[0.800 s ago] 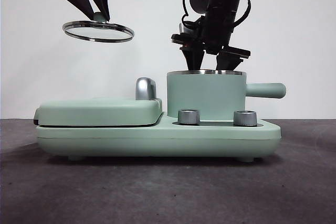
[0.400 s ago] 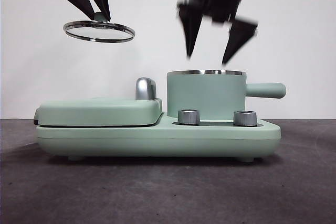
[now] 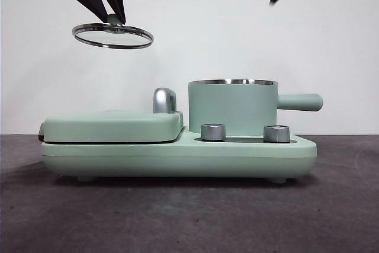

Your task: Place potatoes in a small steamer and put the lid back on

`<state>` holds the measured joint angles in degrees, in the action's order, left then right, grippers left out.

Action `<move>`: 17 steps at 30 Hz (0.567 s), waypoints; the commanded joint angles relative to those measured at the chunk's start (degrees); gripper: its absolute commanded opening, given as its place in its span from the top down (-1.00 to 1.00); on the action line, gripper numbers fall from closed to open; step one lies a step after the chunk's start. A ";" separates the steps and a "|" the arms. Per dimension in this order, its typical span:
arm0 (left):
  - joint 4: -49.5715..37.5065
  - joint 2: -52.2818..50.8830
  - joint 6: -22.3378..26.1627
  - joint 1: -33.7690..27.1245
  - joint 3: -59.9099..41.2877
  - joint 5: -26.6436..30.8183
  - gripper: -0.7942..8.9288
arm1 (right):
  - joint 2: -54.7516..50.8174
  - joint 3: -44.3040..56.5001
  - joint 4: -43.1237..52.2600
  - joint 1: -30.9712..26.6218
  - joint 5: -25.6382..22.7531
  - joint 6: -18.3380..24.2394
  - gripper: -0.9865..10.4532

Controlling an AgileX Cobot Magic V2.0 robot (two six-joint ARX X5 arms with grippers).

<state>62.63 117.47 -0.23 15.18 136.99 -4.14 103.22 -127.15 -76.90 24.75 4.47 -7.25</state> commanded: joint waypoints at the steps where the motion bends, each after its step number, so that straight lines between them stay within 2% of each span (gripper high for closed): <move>1: -1.07 -0.22 -0.46 0.94 1.57 -0.15 0.82 | -6.67 3.37 -4.31 0.39 -0.04 1.51 0.03; 5: -1.16 -0.22 -0.42 2.01 1.46 -0.15 0.82 | -19.12 13.97 -4.28 0.39 -0.07 2.99 0.03; 17: -1.33 -0.22 -0.20 4.33 1.46 -0.15 0.82 | -58.10 41.18 -4.28 0.39 -0.07 1.81 0.03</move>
<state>62.78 117.47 -0.21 19.18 136.97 -4.23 46.68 -86.06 -76.90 24.75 4.45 -4.84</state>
